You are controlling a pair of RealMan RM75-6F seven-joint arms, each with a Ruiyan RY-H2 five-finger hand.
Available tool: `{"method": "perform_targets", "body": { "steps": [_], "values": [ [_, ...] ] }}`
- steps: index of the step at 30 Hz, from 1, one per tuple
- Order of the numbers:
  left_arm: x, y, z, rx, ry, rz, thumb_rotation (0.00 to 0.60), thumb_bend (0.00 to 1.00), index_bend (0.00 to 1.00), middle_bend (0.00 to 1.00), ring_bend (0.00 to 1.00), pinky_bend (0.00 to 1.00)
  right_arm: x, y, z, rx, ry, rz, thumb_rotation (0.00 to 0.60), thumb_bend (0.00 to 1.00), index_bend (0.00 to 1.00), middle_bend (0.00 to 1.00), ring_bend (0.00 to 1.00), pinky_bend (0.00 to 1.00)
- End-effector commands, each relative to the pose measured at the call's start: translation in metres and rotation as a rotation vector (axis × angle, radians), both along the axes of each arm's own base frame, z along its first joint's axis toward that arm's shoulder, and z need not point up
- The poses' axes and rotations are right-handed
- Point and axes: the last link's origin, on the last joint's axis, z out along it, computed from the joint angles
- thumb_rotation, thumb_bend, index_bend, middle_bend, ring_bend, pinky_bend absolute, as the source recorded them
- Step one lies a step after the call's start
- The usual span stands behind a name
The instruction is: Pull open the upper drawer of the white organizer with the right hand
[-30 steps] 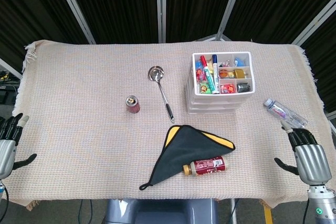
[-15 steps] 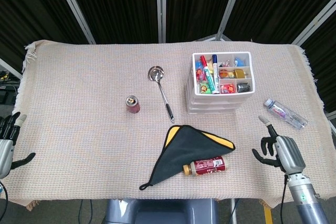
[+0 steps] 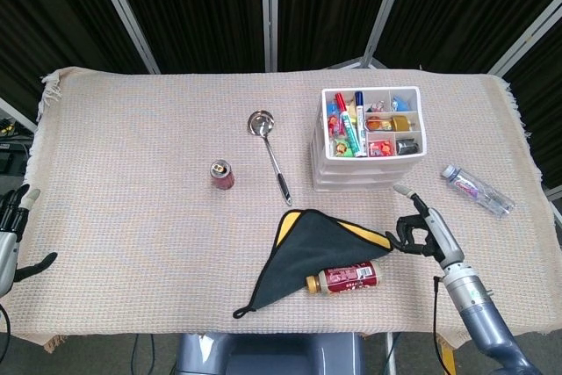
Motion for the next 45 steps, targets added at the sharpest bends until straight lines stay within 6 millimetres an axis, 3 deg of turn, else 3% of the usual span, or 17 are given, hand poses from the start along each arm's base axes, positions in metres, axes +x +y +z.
{"method": "perform_targets", "body": {
  "steps": [1,18,27,45],
  "values": [
    [0.0,0.0,0.0,0.0,0.0,0.0,0.6,0.08,0.0,0.0,0.0,0.0,0.004,-0.003,-0.005,0.012,-0.052,-0.018,0.6,0.27,0.16,0.78,0.8,0.56],
    [-0.002,0.001,0.001,0.0,-0.006,0.007,0.6,0.08,0.0,0.0,0.0,0.0,0.011,-0.024,-0.038,0.104,-0.18,-0.095,0.6,0.27,0.21,0.78,0.8,0.56],
    [-0.001,0.001,-0.002,-0.018,-0.009,0.009,0.6,0.08,0.0,0.0,0.0,0.0,0.013,-0.038,-0.046,0.05,-0.235,-0.143,0.6,0.28,0.26,0.78,0.8,0.56],
    [-0.002,0.003,-0.004,-0.033,-0.007,0.018,0.6,0.08,0.0,0.0,0.0,0.0,0.024,-0.049,-0.057,0.07,-0.32,-0.16,0.6,0.28,0.22,0.78,0.8,0.56]
  ]
}}
